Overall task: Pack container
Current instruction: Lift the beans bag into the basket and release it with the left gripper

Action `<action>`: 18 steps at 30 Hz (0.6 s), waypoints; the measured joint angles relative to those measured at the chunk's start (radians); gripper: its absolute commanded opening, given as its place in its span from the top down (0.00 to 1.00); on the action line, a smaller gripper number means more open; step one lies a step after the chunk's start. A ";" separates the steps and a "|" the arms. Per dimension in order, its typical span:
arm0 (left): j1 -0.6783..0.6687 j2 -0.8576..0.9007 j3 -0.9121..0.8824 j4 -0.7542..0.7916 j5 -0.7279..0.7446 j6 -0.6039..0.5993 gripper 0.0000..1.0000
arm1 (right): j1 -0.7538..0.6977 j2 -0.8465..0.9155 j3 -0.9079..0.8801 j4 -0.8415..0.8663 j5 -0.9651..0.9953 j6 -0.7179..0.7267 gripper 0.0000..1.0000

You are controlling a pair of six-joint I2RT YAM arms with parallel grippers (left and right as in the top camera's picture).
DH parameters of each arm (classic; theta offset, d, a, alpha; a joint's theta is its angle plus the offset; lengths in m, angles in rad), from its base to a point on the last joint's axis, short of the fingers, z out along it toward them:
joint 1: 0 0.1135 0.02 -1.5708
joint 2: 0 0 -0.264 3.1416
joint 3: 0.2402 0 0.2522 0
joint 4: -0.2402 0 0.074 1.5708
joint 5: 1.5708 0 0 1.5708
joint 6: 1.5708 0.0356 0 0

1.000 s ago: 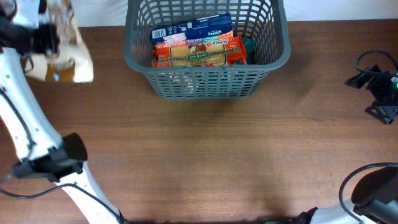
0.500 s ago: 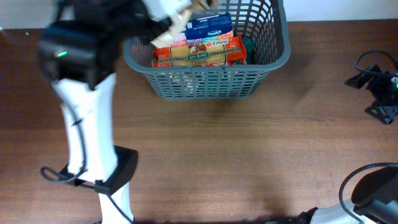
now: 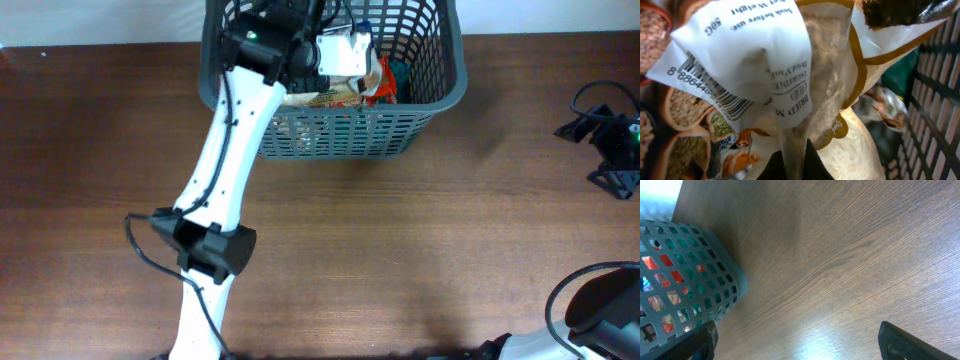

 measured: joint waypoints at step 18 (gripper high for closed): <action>0.000 0.024 -0.037 -0.059 -0.037 -0.050 0.98 | 0.000 0.000 0.000 0.000 0.000 0.000 0.01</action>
